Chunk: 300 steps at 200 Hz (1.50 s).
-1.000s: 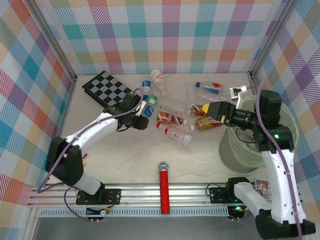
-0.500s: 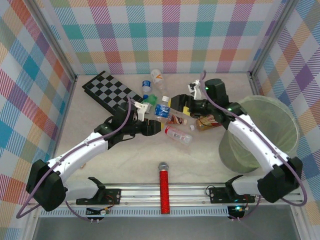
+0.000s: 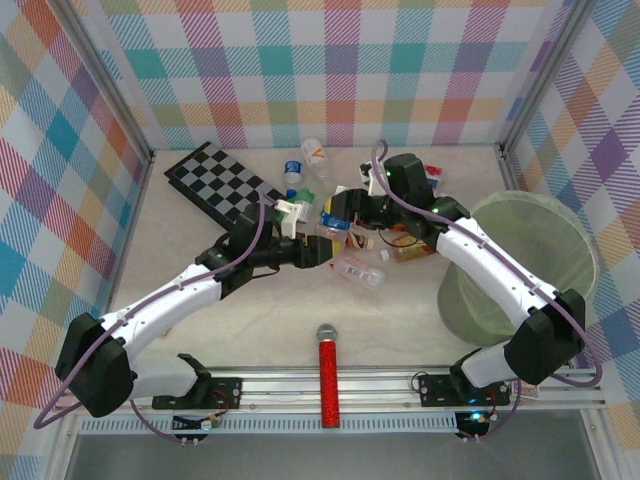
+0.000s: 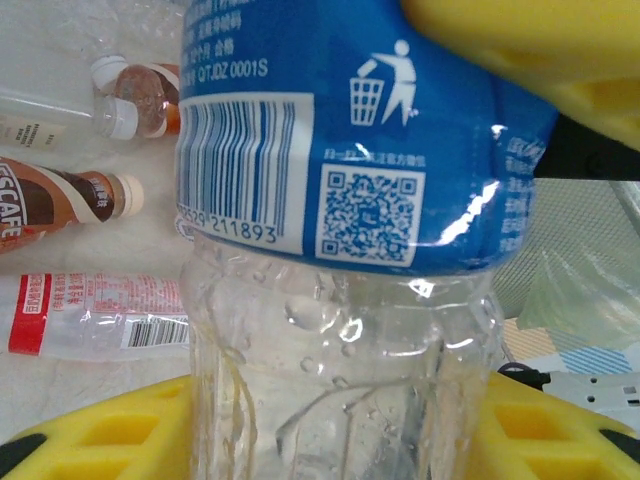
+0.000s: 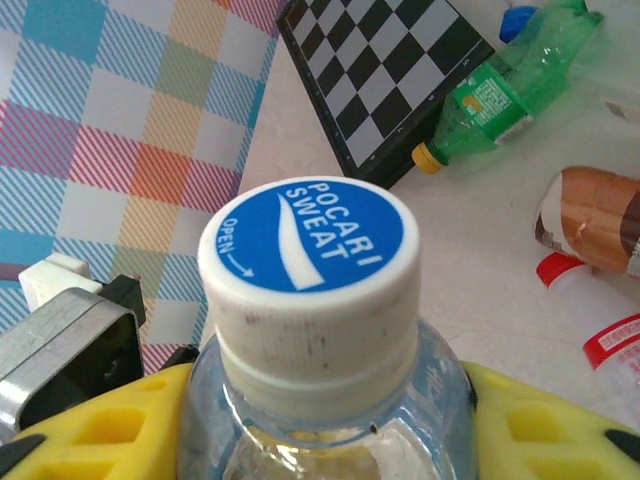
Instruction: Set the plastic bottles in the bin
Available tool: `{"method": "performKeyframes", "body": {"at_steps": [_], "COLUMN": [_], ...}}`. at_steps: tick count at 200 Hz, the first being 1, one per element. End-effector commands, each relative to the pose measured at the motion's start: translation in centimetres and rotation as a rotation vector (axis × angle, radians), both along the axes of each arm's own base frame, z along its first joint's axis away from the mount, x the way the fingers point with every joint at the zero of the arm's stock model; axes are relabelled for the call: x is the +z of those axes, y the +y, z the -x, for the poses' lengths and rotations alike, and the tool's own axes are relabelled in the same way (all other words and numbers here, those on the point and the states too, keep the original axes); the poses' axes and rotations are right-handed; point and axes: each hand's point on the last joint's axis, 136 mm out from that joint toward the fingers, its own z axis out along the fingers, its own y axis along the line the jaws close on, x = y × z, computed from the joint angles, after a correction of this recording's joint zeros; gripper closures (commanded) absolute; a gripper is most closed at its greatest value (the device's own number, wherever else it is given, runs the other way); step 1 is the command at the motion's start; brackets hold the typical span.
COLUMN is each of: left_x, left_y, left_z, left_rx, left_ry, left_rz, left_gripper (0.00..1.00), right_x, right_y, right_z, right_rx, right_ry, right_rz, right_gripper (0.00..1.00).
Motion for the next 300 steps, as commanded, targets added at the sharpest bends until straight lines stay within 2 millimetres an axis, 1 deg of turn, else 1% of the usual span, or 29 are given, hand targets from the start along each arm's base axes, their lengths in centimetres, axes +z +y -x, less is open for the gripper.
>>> {"method": "performKeyframes", "body": {"at_steps": [1,23,37,38,50,58,80,94,109,120,132,141,160,179,195,215,231,245,258,274,300], "left_x": [1.7,1.8,1.7,1.7,1.6,1.4,0.9,0.5,0.0,-0.4,-1.2,-1.9,-3.4,-4.5,-5.1,-6.1,-6.9,-7.2,-7.5,-8.1,-8.9], "left_y": [-0.8,-0.8,-0.8,-0.7,-0.5,-0.4,0.3,0.7,1.2,1.4,1.7,2.0,2.4,2.5,2.8,3.5,3.9,3.8,3.6,3.6,3.8], "left_z": [0.5,0.5,0.5,0.5,0.6,0.7,0.9,1.0,0.9,0.6,0.2,-0.1,-0.7,-1.2,-1.8,-2.9,-3.5,-3.9,-4.3,-4.9,-6.0], "left_rx": [-0.042,-0.04,-0.042,-0.042,-0.038,-0.038,-0.023,-0.01,0.008,0.028,0.058,0.08,0.111,0.112,0.13,0.161,0.173,0.165,0.155,0.147,0.152], "left_ry": [-0.039,-0.044,-0.048,-0.048,-0.051,-0.052,-0.051,-0.054,-0.054,-0.054,-0.04,-0.026,0.006,0.023,0.023,0.033,0.05,0.062,0.083,0.112,0.134], "left_rz": [0.041,0.035,0.034,0.034,0.026,0.018,-0.02,-0.045,-0.069,-0.082,-0.103,-0.124,-0.168,-0.173,-0.173,-0.193,-0.208,-0.189,-0.167,-0.167,-0.197], "left_gripper": [0.51,0.42,0.26,0.26,0.08,0.0,0.0,0.0,0.0,0.0,0.0,0.0,0.0,0.0,0.0,0.0,0.0,0.0,0.0,0.0,0.0], "right_x": [0.7,0.8,0.7,0.8,0.7,0.7,1.5,2.8,3.9,5.0,5.8,6.7,8.5,9.7,10.5,11.6,11.9,11.9,11.7,10.8,8.7], "right_y": [0.1,0.2,0.1,0.1,-0.1,-0.4,-1.2,-2.1,-3.6,-4.9,-6.6,-8.2,-11.4,-15.2,-18.5,-23.5,-26.9,-29.0,-30.1,-31.6,-33.6], "right_z": [-0.6,-0.7,-0.8,-0.8,-0.9,-1.0,-1.4,-1.6,-1.6,-1.4,-0.9,-0.6,0.6,1.6,2.6,4.2,5.9,7.1,7.9,8.9,9.8], "right_rx": [-0.015,-0.007,-0.007,-0.007,-0.011,-0.015,-0.026,-0.036,-0.054,-0.074,-0.097,-0.126,-0.18,-0.244,-0.319,-0.452,-0.545,-0.608,-0.638,-0.668,-0.732], "right_ry": [-0.039,-0.042,-0.041,-0.043,-0.049,-0.053,-0.077,-0.102,-0.124,-0.142,-0.142,-0.149,-0.148,-0.13,-0.117,-0.088,-0.039,-0.003,0.04,0.107,0.212], "right_rz": [-0.013,-0.009,0.002,0.002,0.019,0.037,0.085,0.111,0.161,0.2,0.25,0.283,0.362,0.442,0.494,0.568,0.635,0.656,0.654,0.691,0.72], "right_gripper": [0.54,0.57,0.57,0.57,0.59,0.6,0.61,0.62,0.64,0.66,0.7,0.73,0.74,0.75,0.78,0.83,0.87,0.88,0.9,0.92,0.96]}}
